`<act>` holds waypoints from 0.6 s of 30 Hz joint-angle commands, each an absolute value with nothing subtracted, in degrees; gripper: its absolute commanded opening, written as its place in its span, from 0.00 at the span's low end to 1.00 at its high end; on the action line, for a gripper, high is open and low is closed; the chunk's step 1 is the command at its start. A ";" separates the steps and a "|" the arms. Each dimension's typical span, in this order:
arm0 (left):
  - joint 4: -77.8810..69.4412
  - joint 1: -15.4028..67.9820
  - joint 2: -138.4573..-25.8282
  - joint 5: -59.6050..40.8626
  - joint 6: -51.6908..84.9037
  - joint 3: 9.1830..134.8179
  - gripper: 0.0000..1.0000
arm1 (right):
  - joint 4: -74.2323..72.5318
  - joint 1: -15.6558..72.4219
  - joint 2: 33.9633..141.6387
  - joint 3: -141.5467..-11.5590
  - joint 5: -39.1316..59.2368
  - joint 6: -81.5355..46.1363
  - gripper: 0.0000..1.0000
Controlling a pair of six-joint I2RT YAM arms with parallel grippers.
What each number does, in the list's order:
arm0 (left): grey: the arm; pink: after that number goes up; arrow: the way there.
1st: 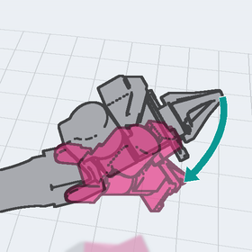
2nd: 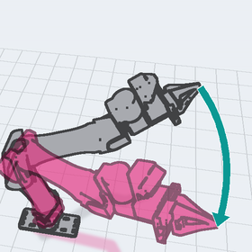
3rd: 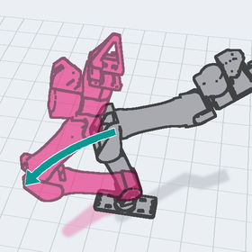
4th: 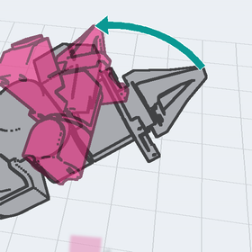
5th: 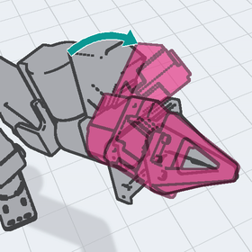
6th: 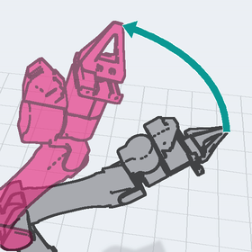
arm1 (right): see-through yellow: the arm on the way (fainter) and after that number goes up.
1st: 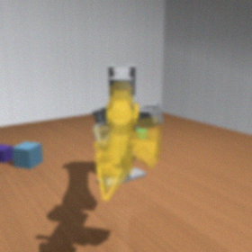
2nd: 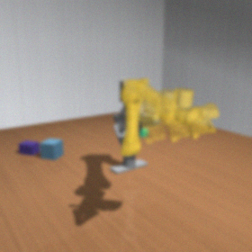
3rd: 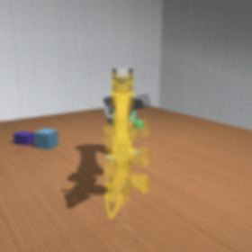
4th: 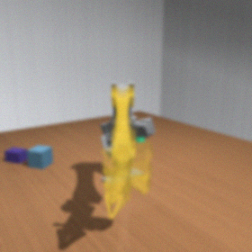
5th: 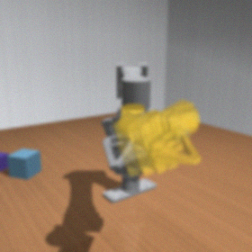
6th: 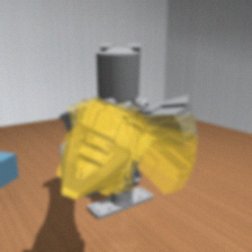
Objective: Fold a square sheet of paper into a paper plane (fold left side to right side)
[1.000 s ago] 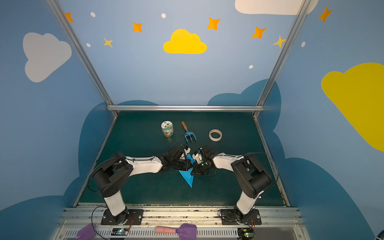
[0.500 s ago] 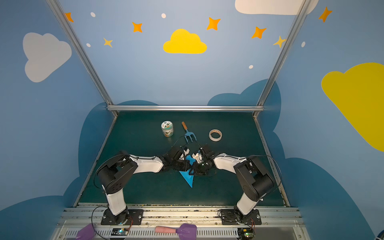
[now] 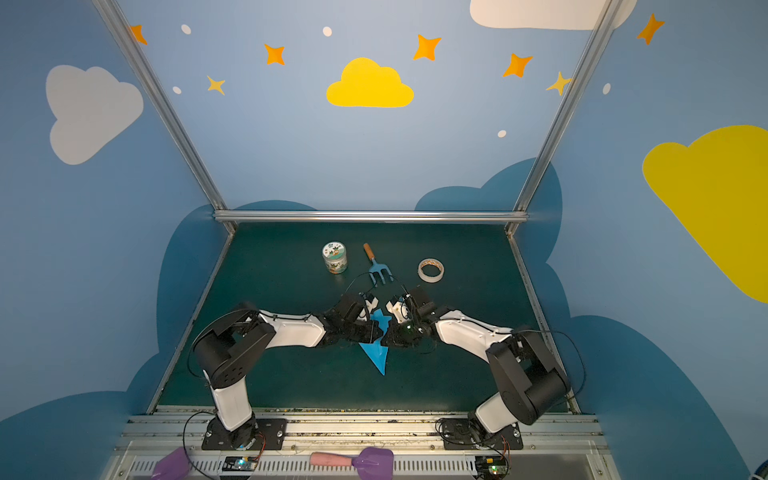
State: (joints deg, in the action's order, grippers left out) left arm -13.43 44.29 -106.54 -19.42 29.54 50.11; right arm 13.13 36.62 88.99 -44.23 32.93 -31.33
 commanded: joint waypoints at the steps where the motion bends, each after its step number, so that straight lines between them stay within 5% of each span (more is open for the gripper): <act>1: -8.04 44.30 -107.84 -17.52 28.90 48.22 0.04 | 10.11 37.30 91.43 -45.09 34.25 -32.48 0.00; 18: -8.18 44.23 -108.46 -17.59 29.11 47.73 0.04 | -4.65 37.80 95.81 -33.42 36.93 -35.33 0.00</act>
State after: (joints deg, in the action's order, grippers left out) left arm -13.85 44.29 -106.52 -19.42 29.54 49.84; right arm -3.18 37.12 95.11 -36.10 37.01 -34.74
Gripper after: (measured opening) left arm 0.047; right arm 0.047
